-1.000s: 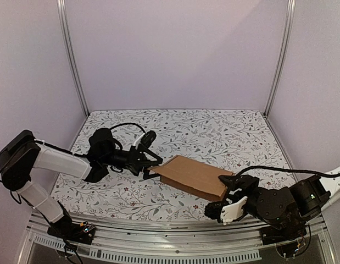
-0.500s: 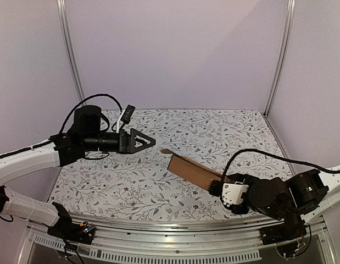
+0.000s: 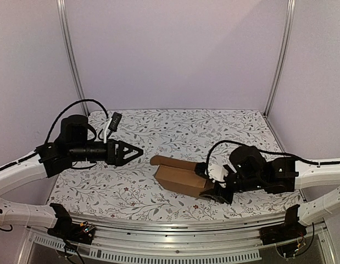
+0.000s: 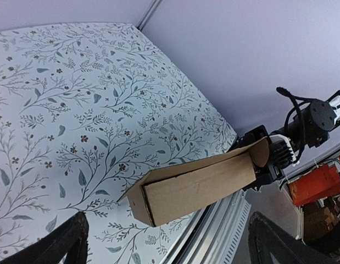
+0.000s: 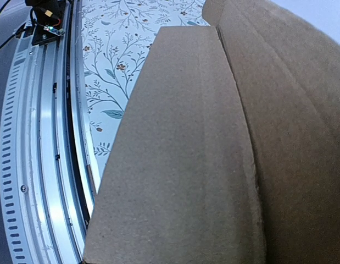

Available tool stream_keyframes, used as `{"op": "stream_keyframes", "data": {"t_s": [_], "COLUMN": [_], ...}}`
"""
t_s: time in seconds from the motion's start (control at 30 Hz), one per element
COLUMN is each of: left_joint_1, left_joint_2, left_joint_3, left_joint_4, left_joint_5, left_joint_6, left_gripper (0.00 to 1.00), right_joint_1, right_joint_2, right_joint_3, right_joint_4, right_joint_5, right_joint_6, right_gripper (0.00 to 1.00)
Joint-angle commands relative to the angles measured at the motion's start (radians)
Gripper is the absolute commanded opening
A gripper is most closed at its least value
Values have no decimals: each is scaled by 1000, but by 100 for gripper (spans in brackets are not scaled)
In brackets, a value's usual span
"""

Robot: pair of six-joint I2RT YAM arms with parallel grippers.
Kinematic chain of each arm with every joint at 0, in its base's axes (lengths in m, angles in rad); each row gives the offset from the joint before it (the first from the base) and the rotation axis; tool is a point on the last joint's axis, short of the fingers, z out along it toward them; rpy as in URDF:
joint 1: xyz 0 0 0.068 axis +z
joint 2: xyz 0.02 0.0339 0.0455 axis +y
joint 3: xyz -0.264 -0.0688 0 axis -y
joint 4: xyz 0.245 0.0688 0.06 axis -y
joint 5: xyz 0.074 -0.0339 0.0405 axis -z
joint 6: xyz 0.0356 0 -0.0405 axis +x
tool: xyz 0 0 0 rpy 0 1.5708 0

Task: Fold the paper box

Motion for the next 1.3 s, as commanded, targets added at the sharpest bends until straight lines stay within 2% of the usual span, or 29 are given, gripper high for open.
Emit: {"op": "stream_keyframes", "data": {"t_s": [0.0, 0.27, 0.47, 0.6, 1.07, 1.27], "left_joint_1": [11, 11, 11, 11, 6, 1], "left_joint_2": [-22, -16, 2, 29, 113, 125], "left_joint_3": [-55, -100, -145, -181, -189, -182], "left_joint_4": [-43, -90, -69, -5, 75, 87], "left_joint_5": [-47, -105, -140, -133, -54, -31], "left_joint_6": [16, 3, -18, -48, -45, -52], "left_gripper": [100, 99, 99, 93, 39, 11], "right_joint_1": [-93, -186, -208, -208, -208, -209], "right_joint_2": [79, 236, 287, 314, 323, 330], "right_joint_3": [18, 87, 94, 98, 83, 84], "right_joint_4": [104, 149, 169, 177, 212, 222], "right_joint_5": [-328, -554, -592, -598, -586, -570], "right_joint_6": [-13, -34, -44, -44, -31, -22], "right_gripper": [35, 33, 33, 33, 34, 33]}}
